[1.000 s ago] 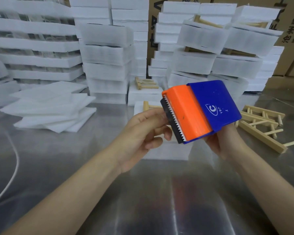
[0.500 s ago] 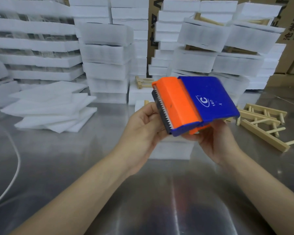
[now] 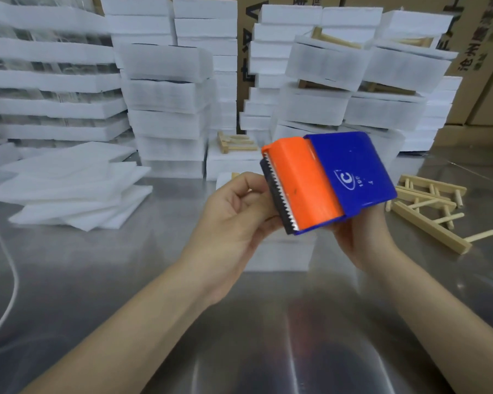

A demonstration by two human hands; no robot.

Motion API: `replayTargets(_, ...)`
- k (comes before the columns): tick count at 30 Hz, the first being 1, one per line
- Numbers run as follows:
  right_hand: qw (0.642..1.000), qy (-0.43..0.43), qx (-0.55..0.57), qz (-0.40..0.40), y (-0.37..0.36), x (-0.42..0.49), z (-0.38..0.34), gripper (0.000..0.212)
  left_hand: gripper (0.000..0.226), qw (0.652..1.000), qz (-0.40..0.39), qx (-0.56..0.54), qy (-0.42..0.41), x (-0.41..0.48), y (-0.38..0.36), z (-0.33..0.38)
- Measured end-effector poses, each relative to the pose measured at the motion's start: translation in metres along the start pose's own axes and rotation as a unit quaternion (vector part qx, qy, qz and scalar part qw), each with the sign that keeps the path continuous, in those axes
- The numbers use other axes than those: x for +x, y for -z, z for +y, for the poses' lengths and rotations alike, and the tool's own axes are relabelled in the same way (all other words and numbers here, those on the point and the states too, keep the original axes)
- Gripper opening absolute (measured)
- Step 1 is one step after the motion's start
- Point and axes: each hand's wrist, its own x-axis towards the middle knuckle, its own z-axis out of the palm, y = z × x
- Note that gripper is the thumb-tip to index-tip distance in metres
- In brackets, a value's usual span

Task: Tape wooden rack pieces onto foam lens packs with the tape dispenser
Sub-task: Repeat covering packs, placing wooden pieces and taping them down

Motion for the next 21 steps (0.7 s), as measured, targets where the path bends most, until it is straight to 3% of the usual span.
replayTargets(2, 0.999, 0.033, -0.034, 0.010, 0.003, 0.002, 0.001, 0.028, 0.024, 1.000, 0.018, 0.015, -0.011, 0.001, 0.005, 0.008)
replayTargets(8, 0.993, 0.077, -0.073, -0.051, 0.015, 0.007, 0.006, 0.052, 0.007, 0.999, 0.012, 0.009, -0.039, 0.001, 0.003, 0.020)
replayTargets(11, 0.993, 0.046, -0.028, -0.102, 0.015, 0.005, 0.003, 0.083, 0.018, 0.999, 0.024, 0.003, -0.033, 0.004, 0.008, 0.026)
replayTargets(14, 0.996, 0.039, 0.013, -0.083, 0.020, 0.008, 0.001, 0.107, 0.018, 0.999, 0.034, 0.024, -0.018, 0.006, 0.011, 0.027)
replayTargets(18, 0.994, 0.075, -0.009, -0.085, 0.031, 0.015, -0.013, 0.111, 0.018, 0.996, 0.053, 0.069, 0.000, 0.010, 0.012, 0.023)
replayTargets(21, 0.993, 0.088, -0.041, -0.066, 0.040, 0.020, -0.024, 0.110, 0.006, 0.996, 0.082, 0.032, 0.006, 0.015, 0.019, 0.036)
